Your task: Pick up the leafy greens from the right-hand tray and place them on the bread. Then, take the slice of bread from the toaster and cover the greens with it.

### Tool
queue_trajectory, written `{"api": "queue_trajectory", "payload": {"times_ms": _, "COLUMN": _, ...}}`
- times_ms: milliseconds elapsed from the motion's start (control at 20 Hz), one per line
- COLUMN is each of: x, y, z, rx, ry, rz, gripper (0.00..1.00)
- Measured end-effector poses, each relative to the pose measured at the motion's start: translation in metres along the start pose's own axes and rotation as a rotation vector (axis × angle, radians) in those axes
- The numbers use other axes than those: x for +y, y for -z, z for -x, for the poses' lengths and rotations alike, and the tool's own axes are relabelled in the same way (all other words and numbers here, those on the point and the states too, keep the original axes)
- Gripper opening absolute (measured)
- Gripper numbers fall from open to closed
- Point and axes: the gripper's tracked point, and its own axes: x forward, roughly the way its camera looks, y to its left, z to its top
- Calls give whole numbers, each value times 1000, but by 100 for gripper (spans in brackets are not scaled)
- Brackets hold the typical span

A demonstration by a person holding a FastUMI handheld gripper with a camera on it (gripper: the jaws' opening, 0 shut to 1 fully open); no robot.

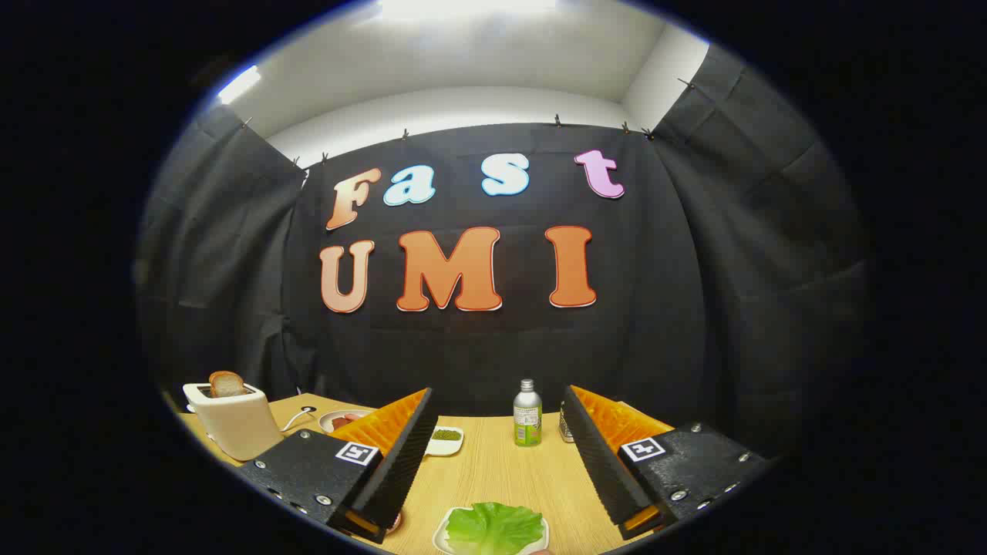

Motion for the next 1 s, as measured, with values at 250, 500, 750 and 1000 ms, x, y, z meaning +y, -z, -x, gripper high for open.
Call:
{"api": "queue_trajectory", "payload": {"times_ms": 250, "x": 11, "y": 2, "z": -2, "rx": -5, "ry": -16, "rz": 41, "gripper": 98}}
{"api": "queue_trajectory", "payload": {"times_ms": 500, "x": 20, "y": 5, "z": -4, "rx": -1, "ry": -30, "rz": 36, "gripper": 98}}
{"api": "queue_trajectory", "payload": {"times_ms": 750, "x": 21, "y": 12, "z": -8, "rx": 18, "ry": -31, "rz": 12, "gripper": 98}}
{"api": "queue_trajectory", "payload": {"times_ms": 1000, "x": 24, "y": 20, "z": -11, "rx": 34, "ry": -33, "rz": 14, "gripper": 98}}
